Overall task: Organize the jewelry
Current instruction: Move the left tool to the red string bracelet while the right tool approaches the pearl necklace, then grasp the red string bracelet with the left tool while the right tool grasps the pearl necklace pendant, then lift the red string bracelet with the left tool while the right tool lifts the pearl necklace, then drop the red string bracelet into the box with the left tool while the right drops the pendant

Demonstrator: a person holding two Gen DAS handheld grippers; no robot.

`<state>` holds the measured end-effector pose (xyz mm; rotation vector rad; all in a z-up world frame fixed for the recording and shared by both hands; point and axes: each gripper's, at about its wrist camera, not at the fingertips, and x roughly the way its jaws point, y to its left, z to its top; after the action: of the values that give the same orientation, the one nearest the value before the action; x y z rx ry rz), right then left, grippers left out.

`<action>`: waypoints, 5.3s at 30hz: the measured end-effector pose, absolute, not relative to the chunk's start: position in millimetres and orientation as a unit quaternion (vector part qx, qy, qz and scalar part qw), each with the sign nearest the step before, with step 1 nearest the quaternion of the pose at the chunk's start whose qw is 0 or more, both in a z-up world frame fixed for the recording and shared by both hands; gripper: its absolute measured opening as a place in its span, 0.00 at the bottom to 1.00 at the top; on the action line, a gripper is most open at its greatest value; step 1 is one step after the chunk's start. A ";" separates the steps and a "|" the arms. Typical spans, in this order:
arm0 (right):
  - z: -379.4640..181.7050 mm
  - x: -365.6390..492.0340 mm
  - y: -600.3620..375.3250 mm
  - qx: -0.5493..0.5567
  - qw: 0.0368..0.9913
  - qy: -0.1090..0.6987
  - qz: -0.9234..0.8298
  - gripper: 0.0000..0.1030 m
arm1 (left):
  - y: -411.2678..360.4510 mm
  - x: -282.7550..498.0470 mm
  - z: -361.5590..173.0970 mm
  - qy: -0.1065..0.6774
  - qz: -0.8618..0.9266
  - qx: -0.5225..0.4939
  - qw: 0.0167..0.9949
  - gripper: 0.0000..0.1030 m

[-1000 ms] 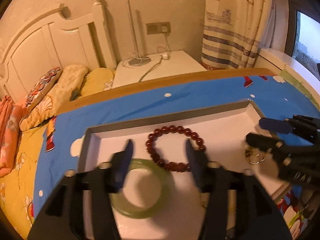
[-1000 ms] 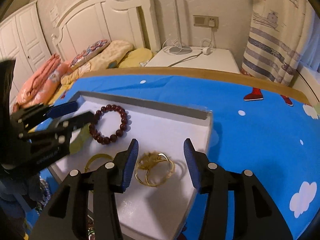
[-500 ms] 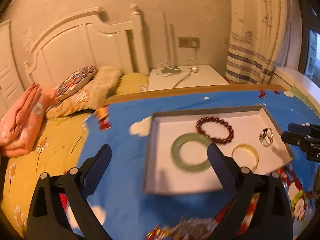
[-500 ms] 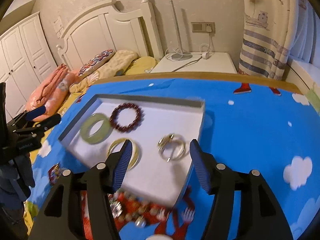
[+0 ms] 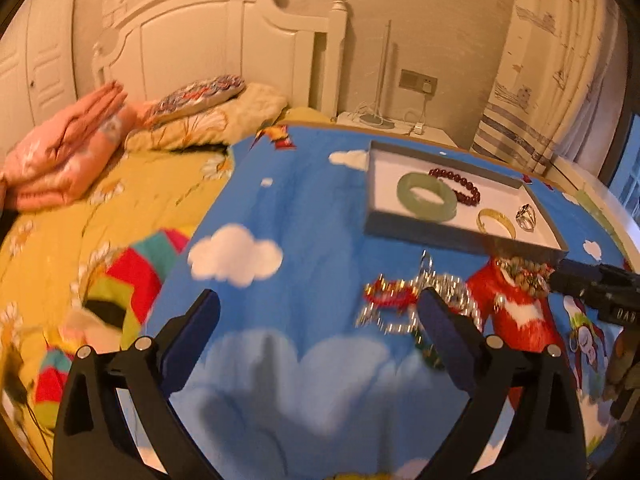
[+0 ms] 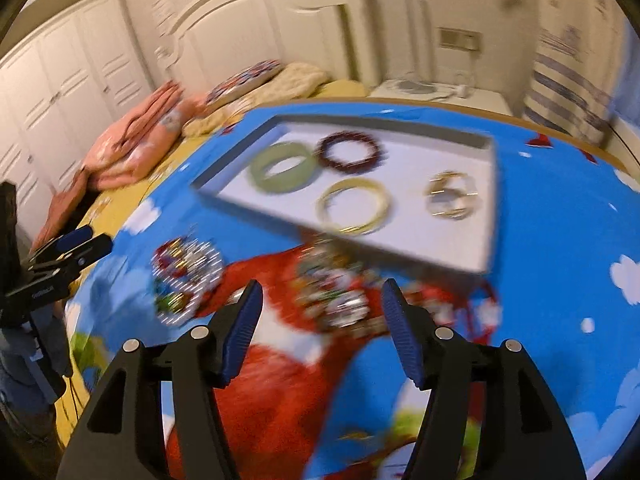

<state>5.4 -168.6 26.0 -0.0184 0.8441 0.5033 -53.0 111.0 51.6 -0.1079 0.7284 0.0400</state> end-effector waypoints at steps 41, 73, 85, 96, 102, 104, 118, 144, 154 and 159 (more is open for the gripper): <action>18.3 -4.1 -85.0 -0.051 0.850 0.401 0.338 0.43 | 107.7 -52.8 49.9 0.343 -0.095 0.007 0.934 0.04; 15.7 6.7 -47.3 -0.102 0.860 0.372 0.334 0.07 | 131.8 -38.2 7.6 0.396 -0.096 -0.077 0.910 0.14; 4.1 19.9 -49.6 -0.044 0.827 0.422 0.368 0.09 | 134.0 -35.7 6.8 0.398 -0.100 -0.086 0.908 0.15; 0.8 21.7 -52.9 -0.012 0.798 0.451 0.399 0.13 | 136.6 -36.9 6.3 0.396 -0.109 -0.101 0.906 0.18; 0.7 16.5 -47.8 -0.025 0.791 0.455 0.408 0.27 | 136.7 -36.7 6.3 0.396 -0.111 -0.103 0.906 0.20; 1.3 11.9 -40.9 -0.053 0.797 0.448 0.401 0.27 | 136.6 -36.7 6.3 0.396 -0.111 -0.102 0.906 0.20; 35.9 -2.8 -72.5 -0.065 0.865 0.359 0.344 0.15 | 127.0 -52.0 18.1 0.361 -0.064 -0.055 0.929 0.04; 54.3 42.2 -219.3 -0.002 0.919 0.340 0.201 0.15 | 36.7 -2.2 137.5 0.290 -0.168 0.002 0.942 0.04; 45.5 99.3 -217.5 -0.093 0.913 0.358 0.170 0.15 | -28.6 66.4 119.3 0.332 -0.219 0.012 0.917 0.04; 41.9 124.7 -206.0 -0.159 0.909 0.351 0.158 0.15 | -47.0 92.7 100.9 0.355 -0.222 0.017 0.908 0.04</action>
<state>124.7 -206.0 41.9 -0.3272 0.7241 0.3250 92.7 -47.0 100.9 0.0352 0.7324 -0.4577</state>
